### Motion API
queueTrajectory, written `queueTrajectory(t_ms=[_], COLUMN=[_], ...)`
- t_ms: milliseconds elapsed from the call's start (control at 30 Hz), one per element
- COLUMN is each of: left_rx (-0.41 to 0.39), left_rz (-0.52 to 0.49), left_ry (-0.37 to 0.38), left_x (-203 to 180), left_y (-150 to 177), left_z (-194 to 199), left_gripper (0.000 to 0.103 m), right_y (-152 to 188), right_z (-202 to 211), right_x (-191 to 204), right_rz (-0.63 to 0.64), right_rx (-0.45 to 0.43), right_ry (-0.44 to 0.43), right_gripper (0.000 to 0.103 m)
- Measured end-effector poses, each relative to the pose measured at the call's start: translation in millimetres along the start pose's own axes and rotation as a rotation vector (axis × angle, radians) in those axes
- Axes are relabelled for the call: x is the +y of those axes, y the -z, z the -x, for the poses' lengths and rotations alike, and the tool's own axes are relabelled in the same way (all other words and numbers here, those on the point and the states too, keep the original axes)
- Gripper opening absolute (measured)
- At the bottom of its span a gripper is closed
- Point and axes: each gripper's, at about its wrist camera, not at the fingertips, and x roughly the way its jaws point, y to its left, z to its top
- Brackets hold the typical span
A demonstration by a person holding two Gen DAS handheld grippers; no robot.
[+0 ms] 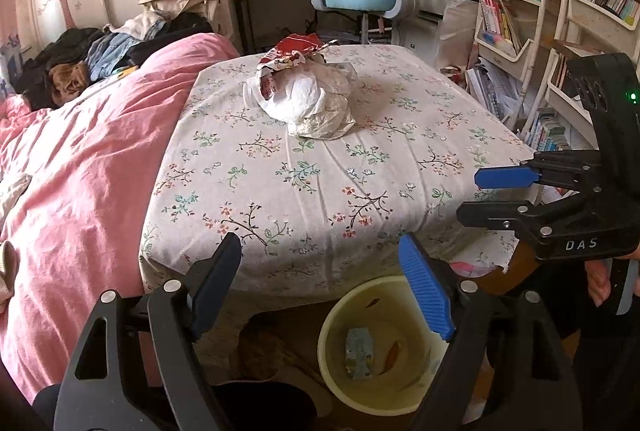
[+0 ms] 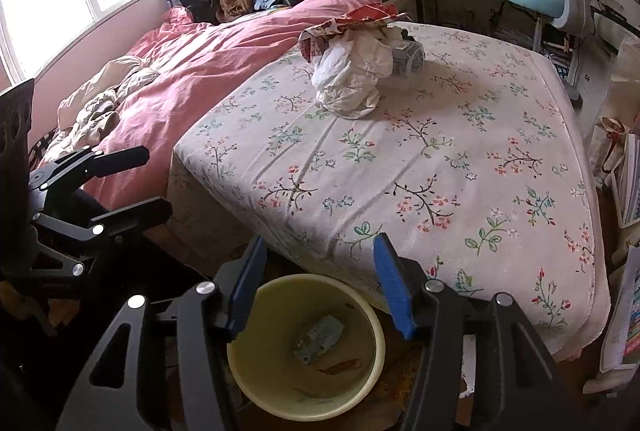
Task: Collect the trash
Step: 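Move both tools back toward the white bag on the table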
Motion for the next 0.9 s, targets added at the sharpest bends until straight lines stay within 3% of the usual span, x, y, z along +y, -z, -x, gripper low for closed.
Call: queueTrajectory(t_ms=[400,633,700,900], left_rx=[-0.02,-0.022,-0.023,-0.014], left_rz=[0.012,0.173,0.219,0.272], left_ry=[-0.027,-0.013,-0.015,-0.023], left_x=[3,34,44,54], left_y=[-3,-12,-13,-16], left_z=[3,-3,-5,-15], left_gripper=[0.08,0.08,0.08,0.081], right_y=[-4,-14,-17,-21], right_z=[2,10,7,0], right_x=[2,2,3,3], right_rz=[0.005,-0.008,-0.003,0.001], right_rx=[-0.019,-0.094,-0.089,-0.076], right_ry=[-0.005,0.007,0.051,0.139], right_gripper=[0.056,0.056,0.061,0.062])
